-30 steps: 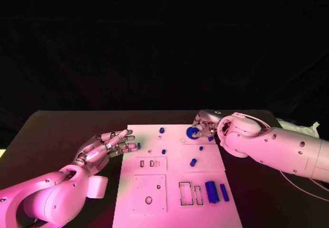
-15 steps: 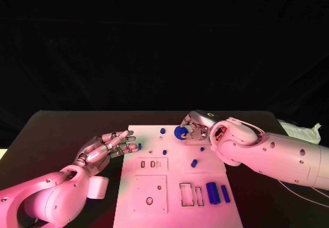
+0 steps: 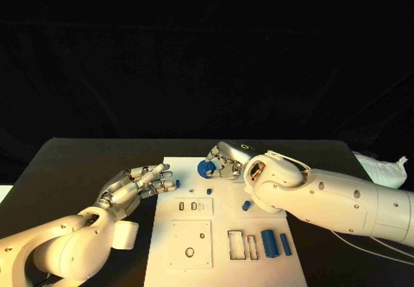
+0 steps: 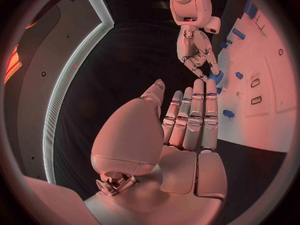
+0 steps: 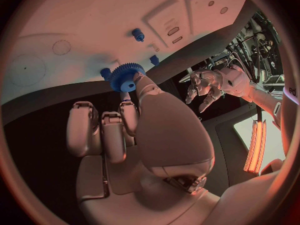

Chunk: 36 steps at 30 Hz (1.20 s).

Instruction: Assemble the parts on the task board

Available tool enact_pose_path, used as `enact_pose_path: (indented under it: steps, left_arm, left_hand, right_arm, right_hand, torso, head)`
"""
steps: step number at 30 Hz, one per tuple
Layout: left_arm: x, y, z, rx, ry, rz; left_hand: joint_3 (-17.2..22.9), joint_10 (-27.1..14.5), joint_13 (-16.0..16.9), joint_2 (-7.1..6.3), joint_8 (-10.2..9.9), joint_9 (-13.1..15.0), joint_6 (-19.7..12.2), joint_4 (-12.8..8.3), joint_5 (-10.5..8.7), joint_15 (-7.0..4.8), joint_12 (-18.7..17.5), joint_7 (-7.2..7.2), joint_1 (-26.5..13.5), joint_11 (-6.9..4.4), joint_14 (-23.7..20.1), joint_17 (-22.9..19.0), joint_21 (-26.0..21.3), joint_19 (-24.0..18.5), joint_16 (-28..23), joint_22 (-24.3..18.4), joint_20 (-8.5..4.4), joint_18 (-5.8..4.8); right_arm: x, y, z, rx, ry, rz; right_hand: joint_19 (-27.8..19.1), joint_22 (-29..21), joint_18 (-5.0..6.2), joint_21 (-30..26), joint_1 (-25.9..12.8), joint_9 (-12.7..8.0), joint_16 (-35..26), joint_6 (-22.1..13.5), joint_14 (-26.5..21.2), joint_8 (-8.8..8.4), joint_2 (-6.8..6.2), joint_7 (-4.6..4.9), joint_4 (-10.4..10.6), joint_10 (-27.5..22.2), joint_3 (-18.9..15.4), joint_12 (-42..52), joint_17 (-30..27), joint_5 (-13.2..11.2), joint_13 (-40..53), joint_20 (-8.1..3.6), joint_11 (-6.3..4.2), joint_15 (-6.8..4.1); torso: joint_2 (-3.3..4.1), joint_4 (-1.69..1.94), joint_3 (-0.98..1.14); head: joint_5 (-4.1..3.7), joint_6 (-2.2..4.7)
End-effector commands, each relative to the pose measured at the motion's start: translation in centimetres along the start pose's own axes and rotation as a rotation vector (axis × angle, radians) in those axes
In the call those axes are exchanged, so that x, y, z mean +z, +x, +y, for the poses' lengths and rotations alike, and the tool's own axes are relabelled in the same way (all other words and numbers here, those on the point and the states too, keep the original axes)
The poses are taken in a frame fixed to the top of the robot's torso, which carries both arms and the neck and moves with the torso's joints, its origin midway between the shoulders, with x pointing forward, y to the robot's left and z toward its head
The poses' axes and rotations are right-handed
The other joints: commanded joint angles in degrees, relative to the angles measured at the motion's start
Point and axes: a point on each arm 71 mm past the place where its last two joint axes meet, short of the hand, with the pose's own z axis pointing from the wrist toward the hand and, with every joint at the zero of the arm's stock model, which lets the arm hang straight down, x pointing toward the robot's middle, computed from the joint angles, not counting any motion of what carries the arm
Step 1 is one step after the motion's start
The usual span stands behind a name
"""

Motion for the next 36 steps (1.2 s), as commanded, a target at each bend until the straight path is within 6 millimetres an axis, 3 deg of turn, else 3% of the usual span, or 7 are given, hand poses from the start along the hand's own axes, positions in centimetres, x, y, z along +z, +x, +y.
enact_pose_path:
  steps: [1,18,22,27,36]
  left_arm:
    - [0.0,0.3,-0.1,-0.011,0.005,0.023]
    - [0.0,0.3,-0.1,-0.014,0.001,0.028]
    - [0.0,0.4,-0.1,-0.014,0.000,0.029]
    - [0.0,0.3,-0.1,-0.014,-0.002,0.028]
    - [0.0,0.3,0.0,-0.013,-0.005,0.027]
  left_hand:
    - [0.01,-0.06,-0.05,0.09,-0.39,-0.06,0.05,-0.26,-0.09,0.16,-0.25,0.15,0.61,0.34,0.43,0.10,-0.24,0.48,-0.30,-0.06,-0.06,0.65]
    - [0.03,-0.04,-0.05,0.12,-0.46,-0.05,0.07,-0.40,-0.11,0.16,-0.32,0.16,0.69,0.34,0.46,0.15,-0.26,0.50,-0.38,-0.09,-0.06,0.65]
    - [0.03,-0.04,-0.05,0.12,-0.46,-0.05,0.07,-0.40,-0.11,0.16,-0.32,0.16,0.69,0.34,0.46,0.15,-0.26,0.50,-0.38,-0.09,-0.06,0.65]
    - [0.03,-0.04,-0.05,0.12,-0.46,-0.05,0.07,-0.40,-0.11,0.16,-0.32,0.16,0.69,0.34,0.46,0.15,-0.26,0.50,-0.38,-0.09,-0.06,0.65]
    - [-0.03,-0.09,-0.06,0.09,-0.55,-0.07,0.01,-0.45,-0.13,0.18,-0.42,0.21,0.64,0.38,0.47,0.19,-0.28,0.51,-0.45,-0.11,-0.06,0.65]
  right_arm:
    - [0.4,0.9,0.1,-0.025,-0.006,0.044]
    - [1.7,2.3,-0.6,-0.026,0.031,0.099]
    - [1.8,2.4,-0.6,-0.021,0.030,0.095]
    - [1.8,2.5,-0.5,-0.015,0.025,0.112]
    - [1.8,2.7,-0.6,-0.012,0.029,0.129]
  right_hand:
    - [0.50,-0.01,-0.86,0.15,0.04,0.32,0.12,0.65,4.40,0.31,0.55,-0.58,0.09,1.82,0.39,0.02,6.78,0.20,-0.18,0.04,-1.54,-0.22]
    - [0.21,-0.35,-0.80,-0.06,-1.12,0.05,-0.03,-0.40,4.31,-0.64,-0.18,-0.12,0.41,1.00,0.80,-1.55,6.45,-0.13,-1.28,0.24,-1.17,0.06]
    - [-0.09,-0.70,-0.76,-0.29,-3.11,-0.59,0.04,-4.03,4.33,-2.70,-1.49,1.02,1.16,-0.54,0.07,-4.49,6.66,-1.66,-3.51,0.85,-0.15,0.89]
    - [-0.27,-0.89,-0.69,-0.44,-6.41,-0.59,0.13,-6.53,4.35,-2.72,-2.79,1.47,2.93,-1.52,-2.42,-6.44,6.90,-2.23,-4.99,1.49,0.39,1.45]
    - [-0.26,-0.84,-0.66,-0.45,-8.62,-0.27,0.22,-6.03,4.38,-2.41,-2.11,1.38,4.81,-1.36,-4.46,-6.23,7.13,-2.01,-4.75,1.70,0.40,1.52]
  torso:
    - [0.05,-0.02,0.04]
    - [0.02,-0.19,0.08]
    - [0.00,-0.10,0.08]
    - [0.00,-0.05,0.05]
    - [0.01,-0.03,0.02]
  head:
    - [0.14,-0.04]
    - [0.40,-0.11]
    - [0.26,-0.08]
    - [0.31,-0.16]
    - [0.25,-0.22]
